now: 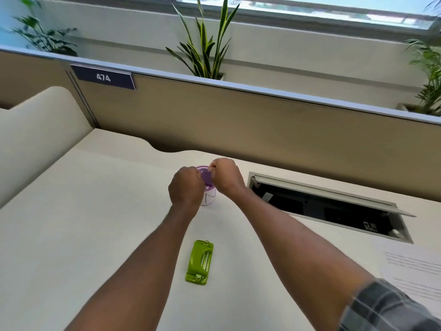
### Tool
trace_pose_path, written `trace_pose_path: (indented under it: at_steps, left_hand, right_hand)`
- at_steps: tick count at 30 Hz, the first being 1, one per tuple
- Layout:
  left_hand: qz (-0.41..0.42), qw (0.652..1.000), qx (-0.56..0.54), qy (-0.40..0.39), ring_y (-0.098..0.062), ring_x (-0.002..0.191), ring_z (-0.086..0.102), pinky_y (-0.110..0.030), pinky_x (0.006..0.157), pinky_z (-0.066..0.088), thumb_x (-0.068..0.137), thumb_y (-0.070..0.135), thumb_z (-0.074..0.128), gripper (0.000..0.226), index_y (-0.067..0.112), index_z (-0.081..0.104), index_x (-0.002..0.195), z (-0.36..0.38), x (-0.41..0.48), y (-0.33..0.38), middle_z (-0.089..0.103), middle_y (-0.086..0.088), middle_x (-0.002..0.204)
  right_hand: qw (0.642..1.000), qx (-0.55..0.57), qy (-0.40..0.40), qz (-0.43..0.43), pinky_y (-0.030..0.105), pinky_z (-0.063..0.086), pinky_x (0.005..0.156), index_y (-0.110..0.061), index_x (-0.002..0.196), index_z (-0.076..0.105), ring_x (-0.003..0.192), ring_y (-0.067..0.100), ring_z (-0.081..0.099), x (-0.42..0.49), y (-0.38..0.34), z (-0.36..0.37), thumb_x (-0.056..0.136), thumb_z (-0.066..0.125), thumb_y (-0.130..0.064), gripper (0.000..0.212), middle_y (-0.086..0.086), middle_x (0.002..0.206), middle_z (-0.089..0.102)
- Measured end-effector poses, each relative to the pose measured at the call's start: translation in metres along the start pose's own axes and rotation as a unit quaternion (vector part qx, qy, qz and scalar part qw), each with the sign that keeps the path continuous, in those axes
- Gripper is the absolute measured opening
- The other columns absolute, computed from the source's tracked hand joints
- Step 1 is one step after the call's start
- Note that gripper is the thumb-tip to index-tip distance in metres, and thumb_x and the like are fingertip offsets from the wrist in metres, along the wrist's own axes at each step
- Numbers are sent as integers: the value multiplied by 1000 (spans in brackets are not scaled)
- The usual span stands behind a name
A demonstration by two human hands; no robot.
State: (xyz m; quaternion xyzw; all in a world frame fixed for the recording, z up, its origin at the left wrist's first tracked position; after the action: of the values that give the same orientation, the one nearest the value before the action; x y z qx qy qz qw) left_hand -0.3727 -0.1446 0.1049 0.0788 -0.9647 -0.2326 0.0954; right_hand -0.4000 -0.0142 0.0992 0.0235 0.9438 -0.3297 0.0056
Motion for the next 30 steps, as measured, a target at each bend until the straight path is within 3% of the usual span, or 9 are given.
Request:
trace_pose_path:
  at_steps: [2, 6, 10, 13, 17, 23, 27, 30]
  left_hand:
    - [-6, 1000, -4, -11, -29, 87, 67, -30, 61, 47, 87, 19, 62, 26, 5, 68, 108, 9, 4, -5, 70, -14, 100]
    - [0, 1000, -13, -1, -30, 85, 67, -29, 60, 44, 89, 18, 58, 23, 5, 69, 105, 17, 4, -6, 72, -14, 98]
    - [-2, 1000, -4, 7, -29, 83, 65, -33, 62, 52, 89, 17, 56, 23, 5, 69, 104, 18, 3, -8, 71, -14, 95]
    - [13, 1000, 4, 11, -30, 87, 60, -33, 58, 45, 88, 15, 55, 23, 5, 69, 103, 15, 1, -4, 68, -14, 94]
    - [21, 999, 20, 21, -27, 88, 58, -31, 56, 39, 90, 18, 53, 24, 6, 70, 102, 9, -2, -3, 69, -12, 94]
    - [38, 998, 58, -3, -26, 88, 61, -31, 60, 46, 87, 36, 63, 33, 8, 69, 102, 14, -2, -2, 71, -10, 95]
    - [48, 998, 35, -3, -28, 87, 61, -34, 63, 50, 84, 28, 65, 29, 7, 65, 104, 15, -1, 0, 70, -12, 98]
    - [56, 998, 33, 6, -28, 85, 60, -31, 59, 44, 84, 29, 63, 28, 6, 64, 101, 13, 2, 2, 70, -13, 96]
  right_hand:
    - [1000, -25, -1, 1, 33, 52, 73, -7, 92, 72, 88, 35, 65, 5, 4, 7, 86, 49, -5, 24, 15, 98, 71]
    - [998, -50, 24, 2, 31, 41, 61, -8, 81, 68, 81, 34, 63, 6, 10, 6, 84, 51, -12, 18, 14, 89, 70]
    - [997, -78, 18, -22, 32, 41, 63, -7, 85, 68, 84, 36, 63, 5, 7, 7, 87, 48, -12, 21, 14, 94, 67]
    - [995, -87, 21, -37, 32, 40, 66, -13, 92, 70, 87, 35, 61, 2, 3, 5, 88, 46, -10, 25, 10, 103, 64]
    - [995, -91, 37, -31, 33, 41, 64, -13, 87, 66, 85, 33, 61, -1, 0, -3, 86, 55, -21, 14, 9, 98, 64]
    - [993, -112, 20, -41, 34, 43, 65, -10, 90, 69, 85, 33, 62, -6, -3, -1, 86, 50, -15, 20, 10, 98, 64]
    - [994, -99, 28, -43, 32, 42, 65, -13, 89, 71, 84, 31, 62, -6, -5, -4, 84, 56, -20, 18, 8, 97, 64]
    - [994, -89, 38, -45, 31, 40, 64, -14, 90, 71, 84, 30, 61, -6, -7, -6, 84, 56, -21, 18, 7, 97, 65]
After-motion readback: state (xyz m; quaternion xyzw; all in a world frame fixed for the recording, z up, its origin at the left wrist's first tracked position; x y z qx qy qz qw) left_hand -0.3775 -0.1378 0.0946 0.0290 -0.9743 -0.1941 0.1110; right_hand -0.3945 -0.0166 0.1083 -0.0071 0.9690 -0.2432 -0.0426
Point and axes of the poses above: each hand's wrist, its own x-axis towards the middle knuckle, its own z-axis out of the palm, y = z × x, the point moved 10 cm from there along x, towards the middle knuckle
